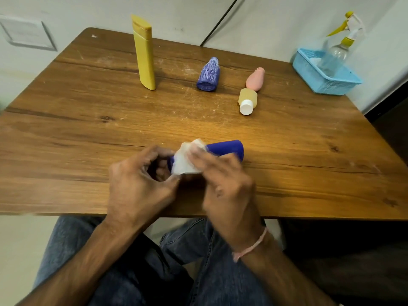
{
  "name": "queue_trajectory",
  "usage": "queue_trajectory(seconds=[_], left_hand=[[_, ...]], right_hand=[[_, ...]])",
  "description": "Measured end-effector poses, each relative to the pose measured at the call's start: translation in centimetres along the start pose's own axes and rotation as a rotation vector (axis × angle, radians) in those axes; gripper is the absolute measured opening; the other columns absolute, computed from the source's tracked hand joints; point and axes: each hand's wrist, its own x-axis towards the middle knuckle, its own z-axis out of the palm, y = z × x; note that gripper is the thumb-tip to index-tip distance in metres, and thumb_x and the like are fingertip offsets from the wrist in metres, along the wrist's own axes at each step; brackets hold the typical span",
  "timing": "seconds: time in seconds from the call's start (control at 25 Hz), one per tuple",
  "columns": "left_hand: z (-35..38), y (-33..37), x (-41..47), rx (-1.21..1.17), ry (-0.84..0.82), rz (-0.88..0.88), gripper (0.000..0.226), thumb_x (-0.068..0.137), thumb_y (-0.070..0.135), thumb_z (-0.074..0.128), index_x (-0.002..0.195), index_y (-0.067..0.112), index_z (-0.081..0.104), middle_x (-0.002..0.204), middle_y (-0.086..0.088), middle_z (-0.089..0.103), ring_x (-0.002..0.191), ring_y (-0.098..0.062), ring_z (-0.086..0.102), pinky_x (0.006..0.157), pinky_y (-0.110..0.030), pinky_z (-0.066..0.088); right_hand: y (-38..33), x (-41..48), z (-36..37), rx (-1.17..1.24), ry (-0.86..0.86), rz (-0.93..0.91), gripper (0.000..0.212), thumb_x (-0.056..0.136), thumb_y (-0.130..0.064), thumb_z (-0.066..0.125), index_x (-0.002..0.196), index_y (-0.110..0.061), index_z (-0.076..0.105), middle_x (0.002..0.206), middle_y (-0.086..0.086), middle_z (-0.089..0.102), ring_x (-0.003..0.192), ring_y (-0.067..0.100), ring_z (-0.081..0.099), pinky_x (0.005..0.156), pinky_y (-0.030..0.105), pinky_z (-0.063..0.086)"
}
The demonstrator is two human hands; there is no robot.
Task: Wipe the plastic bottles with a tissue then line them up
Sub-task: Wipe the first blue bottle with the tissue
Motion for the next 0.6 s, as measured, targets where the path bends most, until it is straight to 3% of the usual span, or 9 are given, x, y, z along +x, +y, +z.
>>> queue_trajectory(seconds=[0.16,0.4,0.52,0.6], left_hand=[[0.5,-0.1,0.4,-0.111,-0.02,-0.096,0.039,0.069,0.055,0.077,0.1,0.032,0.074,0.068,0.002,0.071,0.061,-0.019,0.071,0.063,-0.038,0.061],[0.2,-0.2,0.5,-0.012,-0.052,-0.064,0.027,0.072,0.031,0.085,0.097,0.027,0.075,0.072,0.006,0.072,0.063,-0.013,0.068,0.061,-0.039,0.059],[0.2,0.2,0.4,-0.051,-0.058,-0.084,0.041,0.065,0.061,0.079,0.095,0.033,0.074,0.069,0.006,0.07,0.06,-0.015,0.07,0.06,-0.036,0.06],[0.4,0.4,0.4,-0.033,-0.045,-0.055,0.045,0.064,0.067,0.075,0.093,0.033,0.073,0.068,0.007,0.069,0.059,-0.009,0.068,0.058,-0.032,0.059]], right_hand=[[4.8,2.0,-1.9,-0.233,0.068,0.292,0.049,0.08,0.019,0.061,0.122,-0.005,0.069,0.122,0.006,0.071,0.096,0.026,0.064,0.08,0.041,0.058],[-0.6,0.8,-0.9,0.09,-0.143,-0.02,0.057,0.076,0.022,0.056,0.124,-0.008,0.069,0.128,0.003,0.068,0.088,0.02,0.058,0.086,0.02,0.051],[3.4,2.2,-1.8,-0.083,-0.053,0.141,0.06,0.075,0.023,0.055,0.123,-0.011,0.07,0.124,-0.001,0.07,0.088,0.02,0.059,0.08,0.028,0.055],[3.6,2.6,-1.9,-0.173,0.002,0.267,0.057,0.077,0.021,0.055,0.121,-0.011,0.071,0.122,0.0,0.071,0.091,0.024,0.061,0.08,0.038,0.057]])
